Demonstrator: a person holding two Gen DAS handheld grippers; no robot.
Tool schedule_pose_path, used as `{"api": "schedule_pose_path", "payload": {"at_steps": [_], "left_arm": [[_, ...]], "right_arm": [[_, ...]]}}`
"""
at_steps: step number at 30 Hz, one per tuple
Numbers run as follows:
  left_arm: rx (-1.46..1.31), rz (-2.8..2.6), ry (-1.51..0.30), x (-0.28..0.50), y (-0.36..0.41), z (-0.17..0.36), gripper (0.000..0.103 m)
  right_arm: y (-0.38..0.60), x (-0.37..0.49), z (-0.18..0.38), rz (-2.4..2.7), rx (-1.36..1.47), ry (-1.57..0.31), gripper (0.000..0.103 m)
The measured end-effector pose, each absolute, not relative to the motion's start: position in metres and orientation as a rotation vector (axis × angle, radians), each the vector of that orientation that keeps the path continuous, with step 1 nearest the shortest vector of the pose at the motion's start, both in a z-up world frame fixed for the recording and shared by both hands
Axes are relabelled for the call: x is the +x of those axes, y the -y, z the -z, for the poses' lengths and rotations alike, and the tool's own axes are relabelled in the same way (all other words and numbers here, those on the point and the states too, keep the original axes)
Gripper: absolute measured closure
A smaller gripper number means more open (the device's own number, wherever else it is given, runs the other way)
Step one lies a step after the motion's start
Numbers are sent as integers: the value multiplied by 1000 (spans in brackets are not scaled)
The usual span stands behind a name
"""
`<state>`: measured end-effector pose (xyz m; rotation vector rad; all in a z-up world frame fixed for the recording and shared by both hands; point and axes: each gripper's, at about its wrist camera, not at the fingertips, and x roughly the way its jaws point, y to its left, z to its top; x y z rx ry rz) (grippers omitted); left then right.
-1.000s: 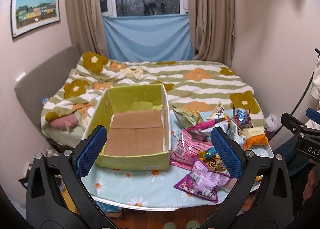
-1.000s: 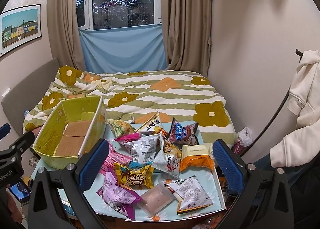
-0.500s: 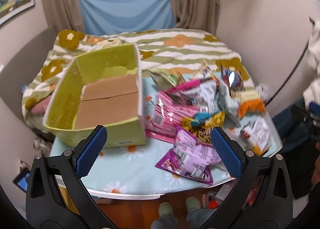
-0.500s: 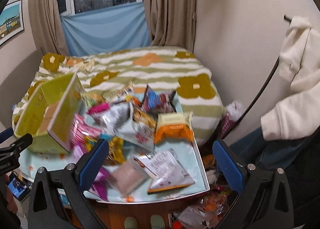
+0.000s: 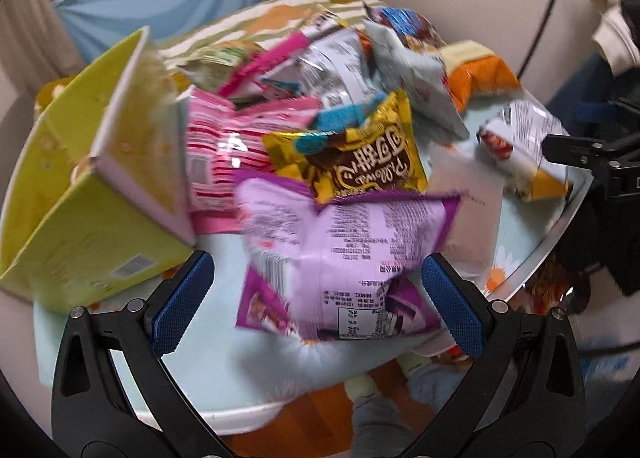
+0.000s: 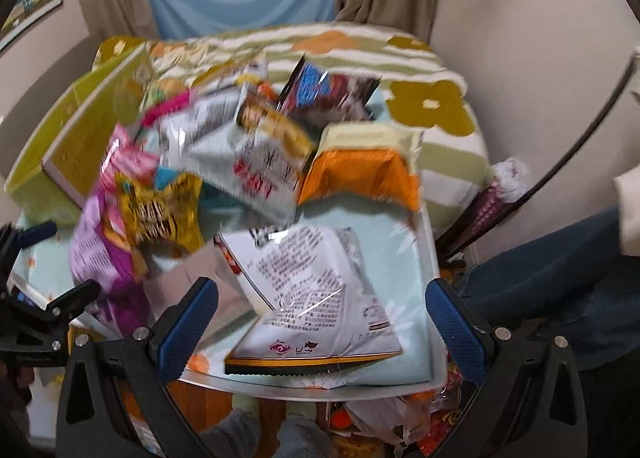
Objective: Organize snacks
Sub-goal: 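Grasp the purple snack bag with the left tool while the right tool grasps the white bag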
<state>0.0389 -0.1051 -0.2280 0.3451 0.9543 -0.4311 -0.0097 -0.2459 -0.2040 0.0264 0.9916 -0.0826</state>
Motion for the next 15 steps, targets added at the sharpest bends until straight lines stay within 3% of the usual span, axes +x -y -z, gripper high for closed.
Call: {"api": "schedule_pose_path", "payload": {"at_steps": [10, 13, 15], "left_arm": [[333, 486, -1034, 56, 109, 258, 0], [308, 478, -1053, 60, 107, 263, 6], [292, 476, -1054, 59, 102, 261, 10]], "right_arm": [[257, 8, 232, 9, 18, -1049, 0], [259, 11, 236, -17, 30, -1055, 1], [261, 14, 240, -37, 42, -1067, 7]]}}
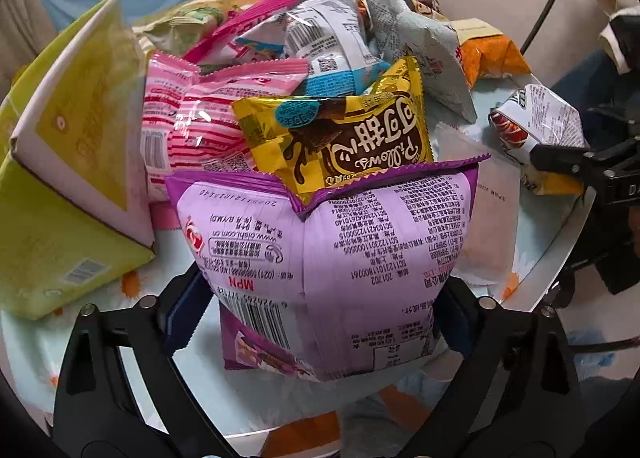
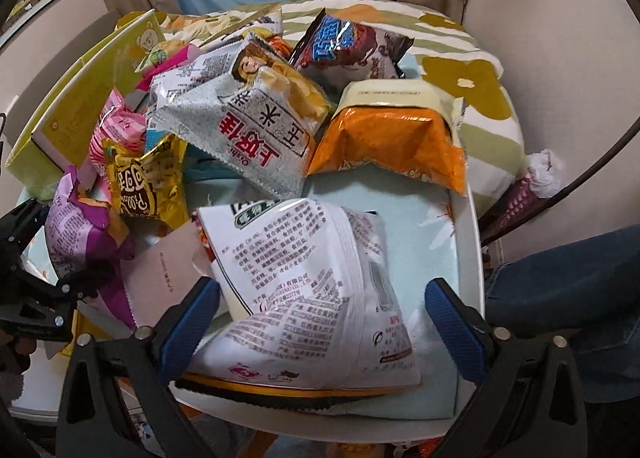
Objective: Organize snacks
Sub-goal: 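Grasp the purple snack bag with the left tool while the right tool grasps the white bag, then carry the purple bag with the left tool into the yellow box and release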
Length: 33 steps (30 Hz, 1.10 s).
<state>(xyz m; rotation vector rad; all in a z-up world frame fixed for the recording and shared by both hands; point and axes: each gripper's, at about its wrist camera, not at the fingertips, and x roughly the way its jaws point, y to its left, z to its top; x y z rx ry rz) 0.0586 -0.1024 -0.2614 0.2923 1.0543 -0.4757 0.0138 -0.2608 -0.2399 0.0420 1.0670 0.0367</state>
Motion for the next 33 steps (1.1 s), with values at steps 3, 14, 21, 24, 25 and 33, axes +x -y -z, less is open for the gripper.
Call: {"api": "schedule_pose_path", "payload": {"at_steps": [3, 14, 21, 24, 25, 33], "left_arm": [[291, 461, -1055, 57, 101, 260, 15], [272, 403, -1076, 53, 101, 254, 24], [249, 373, -1055, 44, 95, 233, 26], [241, 358, -1042, 39, 94, 223, 26], [241, 354, -1038, 37, 94, 219, 26], [224, 306, -979, 30, 94, 176, 26]], "right_arm": [[261, 17, 246, -55, 58, -1083, 12], [262, 23, 251, -92, 83, -1088, 34], [267, 20, 239, -98, 88, -1074, 42], [268, 20, 233, -104, 91, -1065, 42], [268, 20, 231, -109, 93, -1064, 42], [264, 15, 204, -137, 85, -1032, 43]]}}
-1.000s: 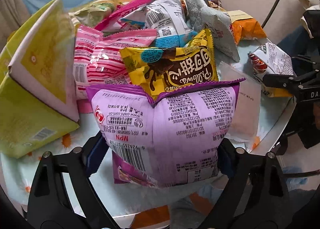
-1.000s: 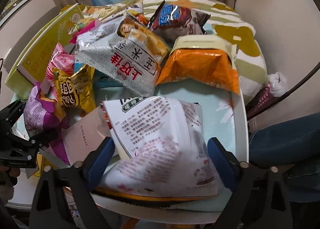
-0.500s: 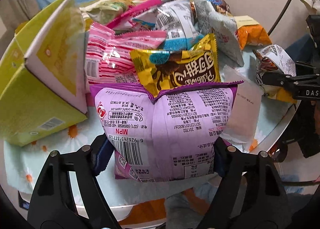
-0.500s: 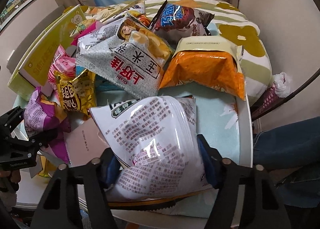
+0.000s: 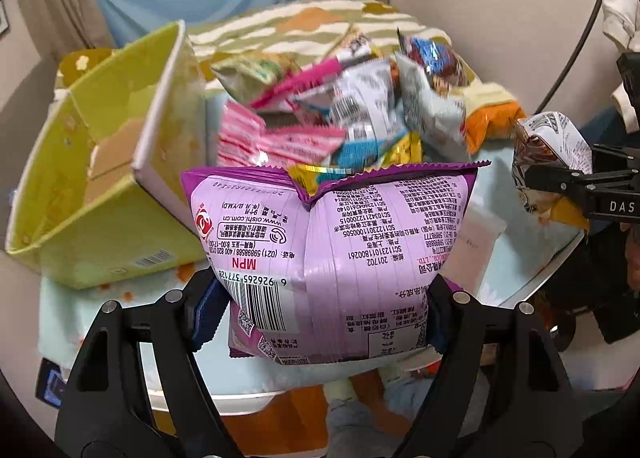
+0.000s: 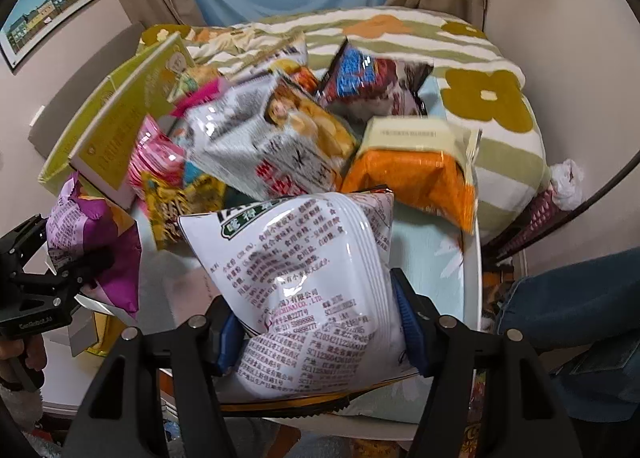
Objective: Organize snacks
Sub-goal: 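Carry the purple bag with the left tool into the yellow box and release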
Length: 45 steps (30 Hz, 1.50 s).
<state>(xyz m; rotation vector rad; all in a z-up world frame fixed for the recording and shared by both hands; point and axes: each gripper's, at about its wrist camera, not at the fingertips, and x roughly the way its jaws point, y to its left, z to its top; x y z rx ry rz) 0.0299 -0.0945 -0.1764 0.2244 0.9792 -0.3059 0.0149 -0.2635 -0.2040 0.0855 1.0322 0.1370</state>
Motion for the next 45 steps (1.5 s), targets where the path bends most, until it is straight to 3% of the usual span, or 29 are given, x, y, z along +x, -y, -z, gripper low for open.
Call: {"api": "schedule_pose_path", "payload": {"at_steps": [10, 19, 25, 30, 40, 43, 45], "left_arm": [[142, 245, -859, 38, 82, 110, 26], [120, 228, -755, 107, 16, 56, 26], [138, 199, -719, 162, -40, 40, 26], [99, 167, -762, 218, -95, 51, 26], [114, 138, -933, 310, -142, 127, 24], [114, 135, -973, 322, -142, 141, 5], [113, 140, -979, 323, -142, 144, 0]], "right_arm": [[261, 25, 144, -193, 65, -936, 43], [212, 85, 86, -176, 95, -808, 42], [148, 136, 66, -189, 111, -840, 42], [89, 181, 60, -201, 141, -845, 42], [-6, 254, 87, -199, 86, -888, 42], [-15, 264, 99, -185, 93, -918, 42], [-17, 270, 105, -177, 96, -933, 42]]}}
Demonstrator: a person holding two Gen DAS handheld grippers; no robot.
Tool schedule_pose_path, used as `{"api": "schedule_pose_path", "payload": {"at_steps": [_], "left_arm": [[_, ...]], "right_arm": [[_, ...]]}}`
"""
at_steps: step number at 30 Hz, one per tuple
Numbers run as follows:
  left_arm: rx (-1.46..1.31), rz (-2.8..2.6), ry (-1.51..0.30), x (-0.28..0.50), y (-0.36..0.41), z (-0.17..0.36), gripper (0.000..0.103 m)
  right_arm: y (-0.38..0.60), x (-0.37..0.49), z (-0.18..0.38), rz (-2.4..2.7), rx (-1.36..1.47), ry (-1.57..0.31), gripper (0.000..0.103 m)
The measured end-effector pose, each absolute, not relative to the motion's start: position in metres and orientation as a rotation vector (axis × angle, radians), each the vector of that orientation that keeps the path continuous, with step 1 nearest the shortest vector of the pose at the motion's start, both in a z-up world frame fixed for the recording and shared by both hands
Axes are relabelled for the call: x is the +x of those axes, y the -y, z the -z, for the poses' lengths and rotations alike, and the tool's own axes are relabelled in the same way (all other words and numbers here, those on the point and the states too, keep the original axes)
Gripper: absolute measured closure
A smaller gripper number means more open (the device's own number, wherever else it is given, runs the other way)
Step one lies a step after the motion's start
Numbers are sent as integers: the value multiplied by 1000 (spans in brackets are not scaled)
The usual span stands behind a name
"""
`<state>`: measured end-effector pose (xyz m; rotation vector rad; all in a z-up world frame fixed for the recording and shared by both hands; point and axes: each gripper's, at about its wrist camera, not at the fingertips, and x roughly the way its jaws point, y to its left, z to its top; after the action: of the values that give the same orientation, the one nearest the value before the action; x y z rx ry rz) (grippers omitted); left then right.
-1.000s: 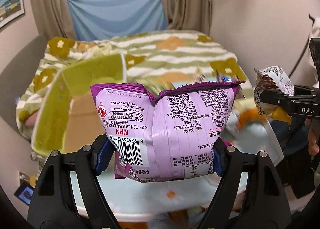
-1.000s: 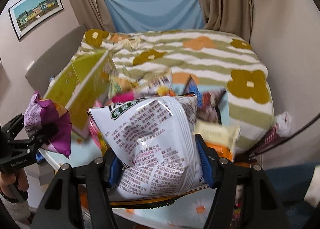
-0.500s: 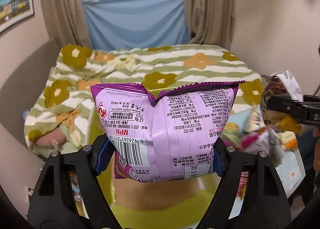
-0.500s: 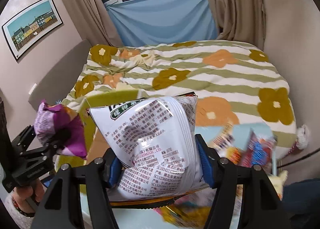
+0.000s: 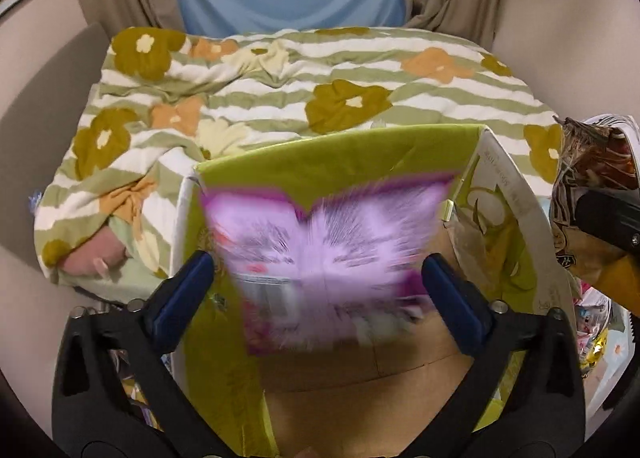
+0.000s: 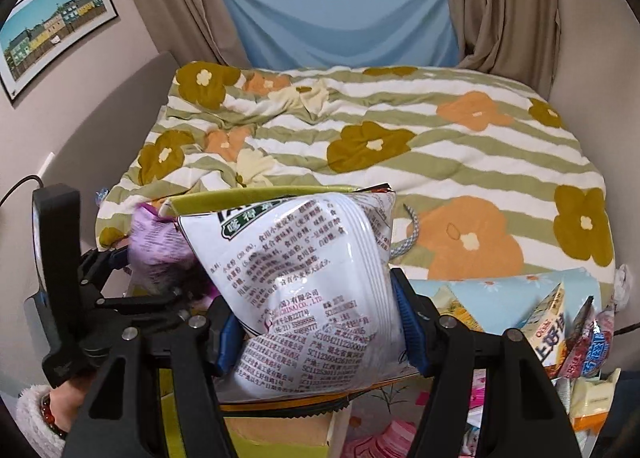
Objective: Organize snacks
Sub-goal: 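Carry the purple bag with the left tool into the yellow box and release, then lower the white bag into the box and open the right tool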
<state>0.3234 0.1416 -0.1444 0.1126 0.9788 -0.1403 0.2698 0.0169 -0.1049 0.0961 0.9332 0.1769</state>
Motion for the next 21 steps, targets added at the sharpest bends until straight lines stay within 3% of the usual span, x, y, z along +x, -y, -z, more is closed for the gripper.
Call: {"api": "schedule_pose_path", "payload": {"at_steps": [15, 21], "left_arm": [[60, 36, -1016, 270, -164, 131, 0], [48, -10, -1019, 262, -179, 131, 0]], "right_arm": [[-45, 289, 95, -302, 30, -927, 42], [-78, 314, 115, -356, -23, -961, 42]]}}
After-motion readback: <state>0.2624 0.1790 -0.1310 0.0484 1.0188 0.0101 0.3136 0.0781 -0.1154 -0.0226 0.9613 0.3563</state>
